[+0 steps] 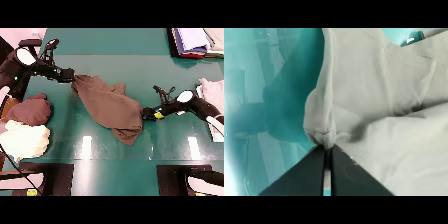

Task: Fold the shirts.

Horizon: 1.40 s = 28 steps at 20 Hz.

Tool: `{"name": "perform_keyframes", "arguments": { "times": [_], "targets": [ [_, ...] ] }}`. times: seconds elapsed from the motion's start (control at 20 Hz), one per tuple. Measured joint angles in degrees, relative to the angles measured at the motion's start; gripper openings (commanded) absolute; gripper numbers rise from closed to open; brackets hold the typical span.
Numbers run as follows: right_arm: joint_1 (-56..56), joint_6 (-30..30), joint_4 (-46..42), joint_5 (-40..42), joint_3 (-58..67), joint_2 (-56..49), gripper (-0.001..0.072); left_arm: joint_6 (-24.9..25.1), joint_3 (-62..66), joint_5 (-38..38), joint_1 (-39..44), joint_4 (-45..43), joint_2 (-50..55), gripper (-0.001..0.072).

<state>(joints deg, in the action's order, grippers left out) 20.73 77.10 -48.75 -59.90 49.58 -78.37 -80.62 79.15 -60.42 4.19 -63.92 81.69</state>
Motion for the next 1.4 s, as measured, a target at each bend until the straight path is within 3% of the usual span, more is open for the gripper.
{"name": "perform_keyframes", "arguments": {
  "times": [0.3,0.85,1.1,1.4],
  "targets": [
    [-2.91,-0.9,-6.99,-4.74,13.03,4.42,0.0018,0.11,2.73,0.5,0.0,-0.96,-8.48,0.0027],
    [-15.5,2.95,-13.6,-23.06,44.13,27.32,0.0018,0.09,30.77,-3.04,0.07,-0.61,-31.01,0.0026],
    [-19.56,5.88,-14.14,-28.0,52.11,28.39,0.0018,0.07,35.39,-4.68,0.07,1.03,-31.78,0.0026],
    [-16.79,8.04,-16.76,-29.81,52.72,15.82,0.0018,0.07,30.36,-6.03,0.04,-1.27,-20.63,0.0027]
  ]
}}
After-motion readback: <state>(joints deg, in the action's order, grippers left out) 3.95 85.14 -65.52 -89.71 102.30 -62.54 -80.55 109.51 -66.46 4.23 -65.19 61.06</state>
